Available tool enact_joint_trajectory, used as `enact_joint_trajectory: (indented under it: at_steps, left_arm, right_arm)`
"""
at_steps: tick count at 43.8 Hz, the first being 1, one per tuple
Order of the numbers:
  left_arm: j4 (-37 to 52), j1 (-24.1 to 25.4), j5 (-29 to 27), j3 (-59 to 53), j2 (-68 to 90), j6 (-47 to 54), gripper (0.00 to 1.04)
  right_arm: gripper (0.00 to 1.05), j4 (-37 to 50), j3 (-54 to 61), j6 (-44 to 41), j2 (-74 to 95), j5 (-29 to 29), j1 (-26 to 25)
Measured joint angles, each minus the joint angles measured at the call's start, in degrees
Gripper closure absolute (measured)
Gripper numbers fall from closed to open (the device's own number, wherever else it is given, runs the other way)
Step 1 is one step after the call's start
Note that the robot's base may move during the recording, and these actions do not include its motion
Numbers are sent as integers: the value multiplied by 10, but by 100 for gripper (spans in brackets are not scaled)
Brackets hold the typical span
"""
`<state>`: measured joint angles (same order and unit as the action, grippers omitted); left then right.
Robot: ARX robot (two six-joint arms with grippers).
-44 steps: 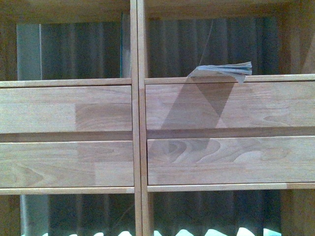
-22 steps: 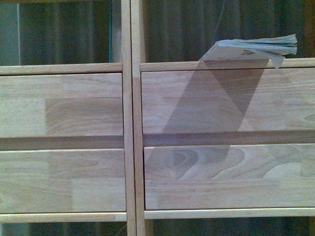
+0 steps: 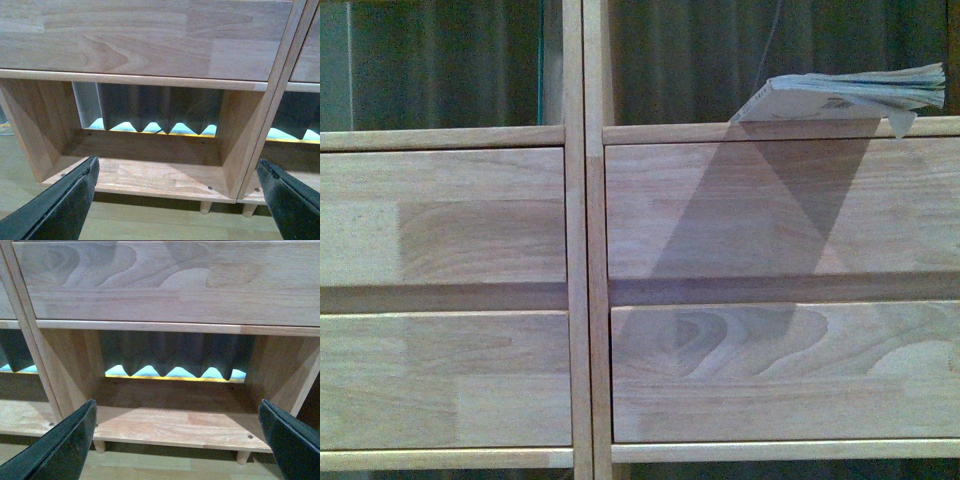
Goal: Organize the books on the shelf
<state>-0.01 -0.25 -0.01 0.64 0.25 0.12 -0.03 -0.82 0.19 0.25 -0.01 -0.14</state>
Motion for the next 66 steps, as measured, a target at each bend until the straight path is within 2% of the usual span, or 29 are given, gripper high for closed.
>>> enact_joint_trajectory:
  at_steps: [48, 50, 53, 57, 62, 66]
  left_arm:
    - [0, 0, 0, 0, 0, 0, 7]
    - [0, 0, 0, 0, 0, 0, 7]
    - [0, 0, 0, 0, 0, 0, 7]
    - [0, 0, 0, 0, 0, 0, 7]
    - [0, 0, 0, 0, 0, 0, 7]
    - [0, 0, 0, 0, 0, 0, 7]
  right_arm:
    - [7, 0, 0, 0, 0, -2, 0]
    - [7, 4, 0, 2, 0, 23, 7]
    - [7, 20, 0, 6, 5, 110, 33]
    - [7, 33, -2, 20, 33, 153, 37]
    - [7, 37, -25, 70, 119, 164, 42]
    - [7, 20, -65, 130, 196, 121, 27]
